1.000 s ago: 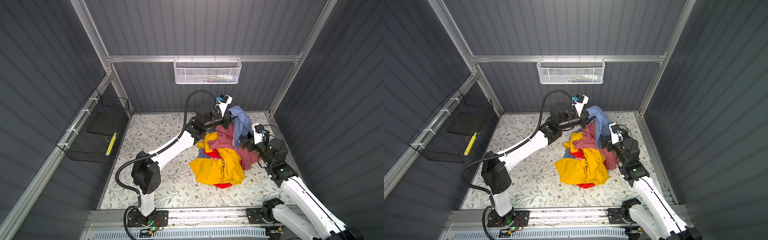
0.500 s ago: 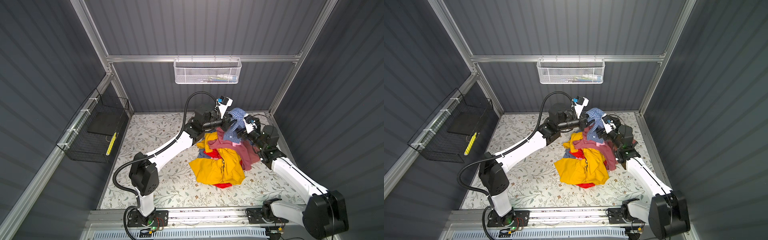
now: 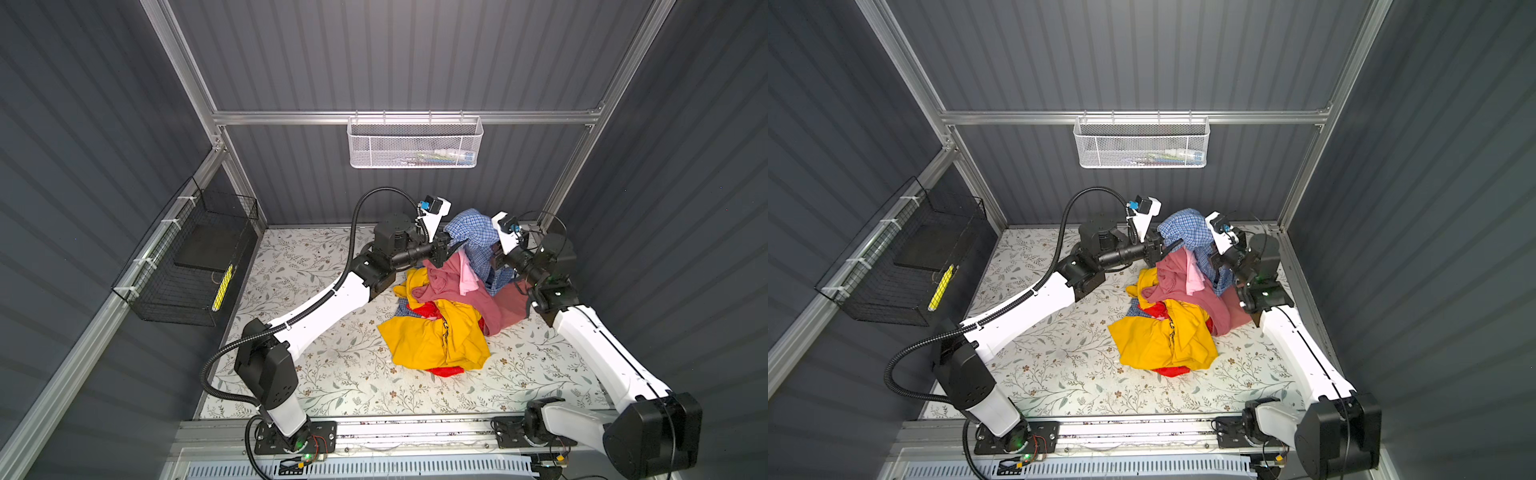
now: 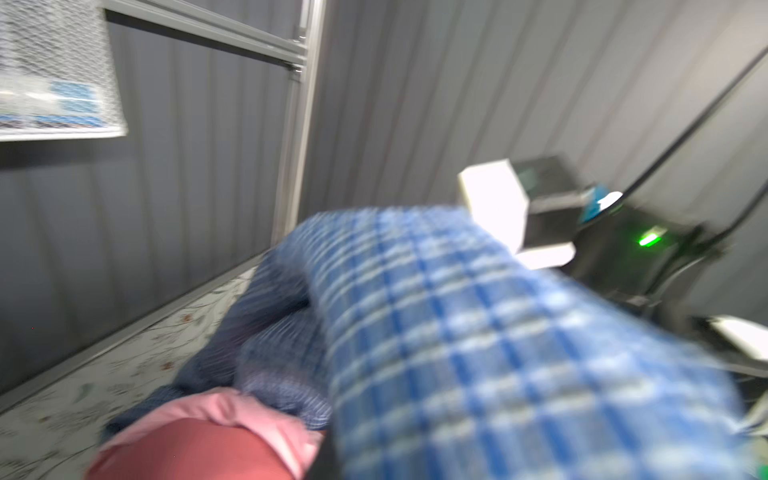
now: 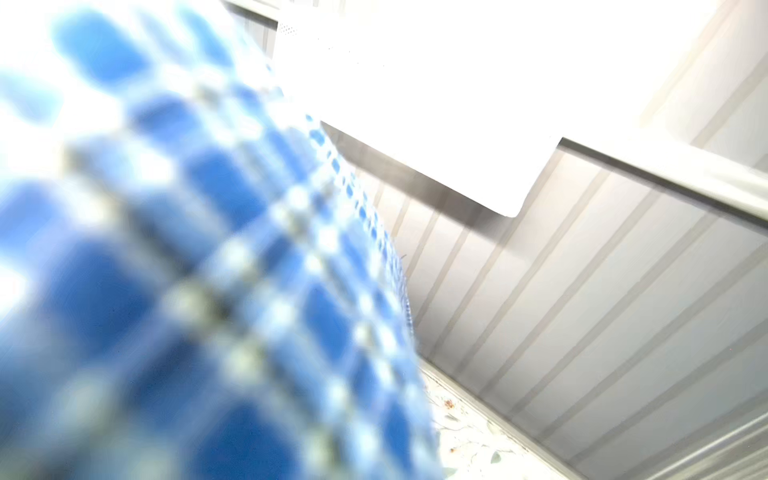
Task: Pick out a specific cloth from the pile
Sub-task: 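Lift the shirt high with the right gripper while the left gripper holds it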
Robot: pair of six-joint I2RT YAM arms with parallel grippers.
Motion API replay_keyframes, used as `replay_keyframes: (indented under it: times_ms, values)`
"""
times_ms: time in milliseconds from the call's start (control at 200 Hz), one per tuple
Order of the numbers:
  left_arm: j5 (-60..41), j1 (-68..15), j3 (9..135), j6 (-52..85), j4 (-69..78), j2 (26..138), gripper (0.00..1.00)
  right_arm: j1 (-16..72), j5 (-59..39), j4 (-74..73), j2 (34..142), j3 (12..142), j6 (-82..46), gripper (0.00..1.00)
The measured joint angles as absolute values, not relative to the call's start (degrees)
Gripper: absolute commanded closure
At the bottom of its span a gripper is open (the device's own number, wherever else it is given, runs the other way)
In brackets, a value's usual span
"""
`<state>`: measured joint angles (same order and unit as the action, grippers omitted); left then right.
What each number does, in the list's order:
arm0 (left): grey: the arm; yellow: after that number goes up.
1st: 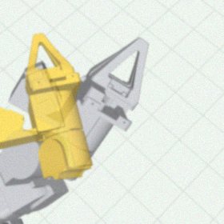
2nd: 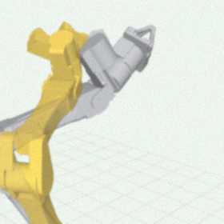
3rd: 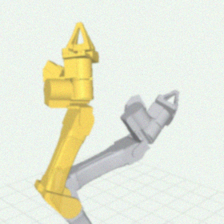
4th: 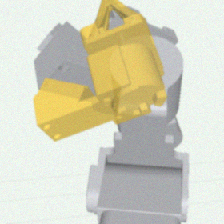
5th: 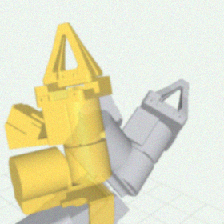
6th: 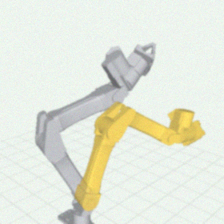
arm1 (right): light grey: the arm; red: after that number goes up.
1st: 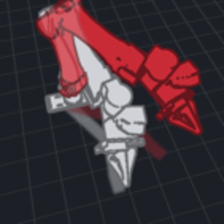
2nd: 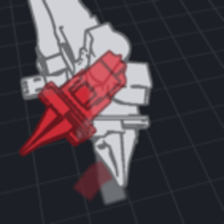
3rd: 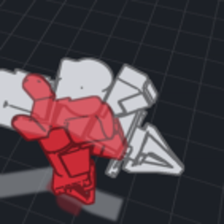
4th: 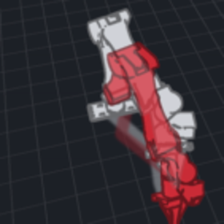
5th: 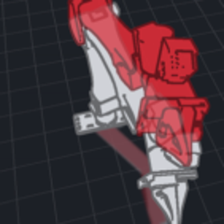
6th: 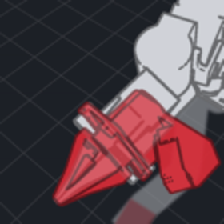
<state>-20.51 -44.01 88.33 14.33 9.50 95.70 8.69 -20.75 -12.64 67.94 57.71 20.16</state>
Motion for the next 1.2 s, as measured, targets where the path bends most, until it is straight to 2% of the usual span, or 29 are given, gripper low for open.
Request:
replay_keyframes:
  times_ms: [40, 275, 380, 710, 1201]
  values:
    - [-19.0, -43.68, 88.33, 13.65, 8.84, 95.57, 0.32, 8.47, -20.45, -9.89, 67.99, 60.45, 19.97, 1.0]
    - [-12.01, -43.03, 86.39, 9.08, 3.79, 95.59, 0.17, 8.38, -17.08, -0.12, 67.09, 69.08, 19.64, 1.0]
    - [-10.09, -43.03, 84.55, 7.62, 1.89, 95.64, 0.05, 8.38, -15.29, 2.68, 66.67, 71.02, 19.7, 1.0]
    - [-6.07, -43.03, 82.08, 5.48, -2.17, 98.37, 0.05, 8.38, -9.13, 7.79, 68.14, 82.06, 21.12, 1.0]
    - [-6.11, -43.09, 79.85, 5.34, -3.29, 104.95, 0.05, 9.91, -6.42, 11.42, 75.37, 101.1, 17.28, 1.0]
